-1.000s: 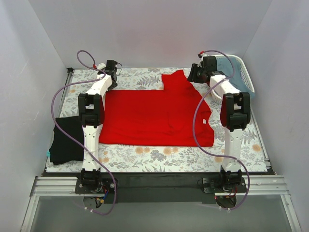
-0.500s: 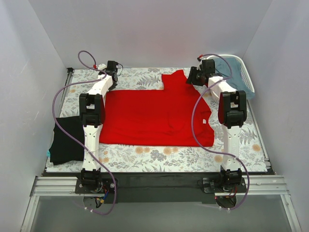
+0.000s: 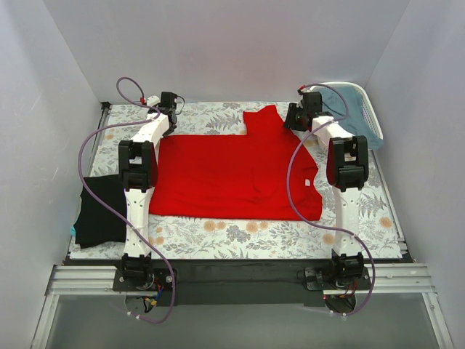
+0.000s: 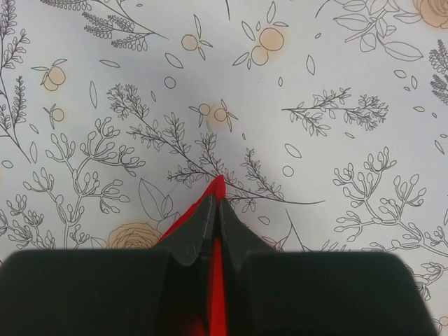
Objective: Fold and stack the t-shirts
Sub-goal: Fold the tshirt
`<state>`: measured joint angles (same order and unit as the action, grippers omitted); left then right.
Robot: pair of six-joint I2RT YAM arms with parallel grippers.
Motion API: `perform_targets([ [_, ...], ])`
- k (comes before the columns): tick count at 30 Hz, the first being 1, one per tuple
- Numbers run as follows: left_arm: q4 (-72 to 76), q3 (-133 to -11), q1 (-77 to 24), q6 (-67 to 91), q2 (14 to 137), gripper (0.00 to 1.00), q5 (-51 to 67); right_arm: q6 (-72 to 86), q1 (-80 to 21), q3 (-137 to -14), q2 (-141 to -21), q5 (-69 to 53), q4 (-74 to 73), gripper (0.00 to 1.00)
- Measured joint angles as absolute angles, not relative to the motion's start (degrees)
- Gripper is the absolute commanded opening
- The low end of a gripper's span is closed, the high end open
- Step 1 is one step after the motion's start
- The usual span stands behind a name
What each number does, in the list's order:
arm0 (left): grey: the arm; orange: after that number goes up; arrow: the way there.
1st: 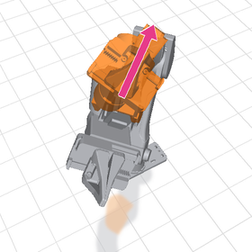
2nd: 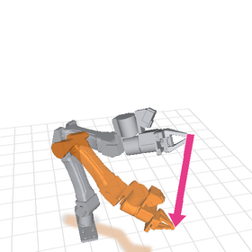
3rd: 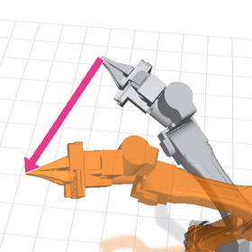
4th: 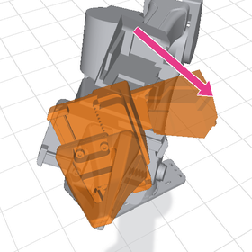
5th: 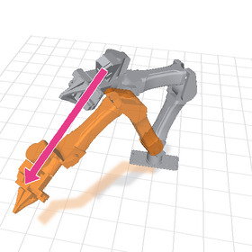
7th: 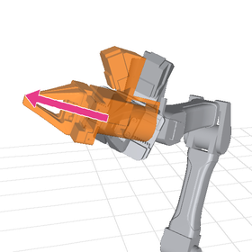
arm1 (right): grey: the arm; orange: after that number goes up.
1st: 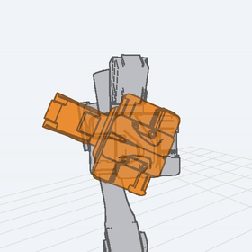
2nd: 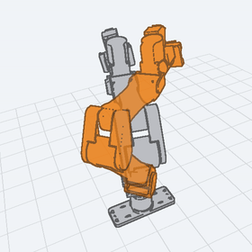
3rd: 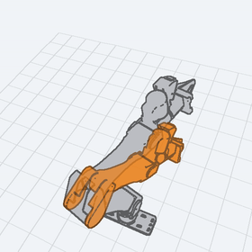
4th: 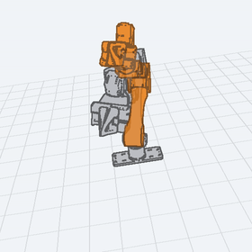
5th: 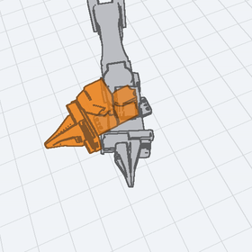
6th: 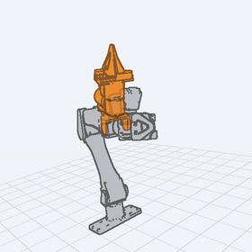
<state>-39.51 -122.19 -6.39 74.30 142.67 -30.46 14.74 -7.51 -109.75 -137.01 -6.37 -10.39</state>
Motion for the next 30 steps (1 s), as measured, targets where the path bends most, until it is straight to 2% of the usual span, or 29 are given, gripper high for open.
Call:
perform_targets([
  [7, -38.1, -121.2, -6.4, 74.3, 142.3, 0.00, -30.0, 14.9, -7.5, -111.8, -139.3, -6.5, -10.2, 0.34],
  [8, -37.9, -121.1, -6.4, 74.3, 142.3, 0.00, -30.0, 14.8, -7.5, -111.8, -139.3, -6.5, -10.2, 0.28],
  [10, -37.3, -120.4, -6.4, 74.3, 141.9, 0.00, -29.8, 14.8, -7.5, -111.8, -139.3, -6.5, -10.2, 0.21],
  [11, -37.0, -120.0, -6.4, 74.3, 141.7, 0.00, -29.7, 14.9, -7.5, -111.8, -139.3, -6.5, -10.2, 0.13],
  [14, -35.7, -118.5, -6.4, 74.3, 140.9, 0.00, -29.5, 15.0, -7.5, -112.0, -139.3, -6.6, -10.2, 0.01],
  [21, -34.7, -117.4, -6.4, 74.2, 140.3, 0.00, -28.9, 15.2, -7.5, -110.3, -138.1, -6.5, -8.5, 0.01],
  [30, -34.2, -115.6, -6.3, 73.9, 138.1, 0.00, -27.5, 15.1, -7.4, -105.1, -129.6, -6.6, -5.6, 0.01],
])
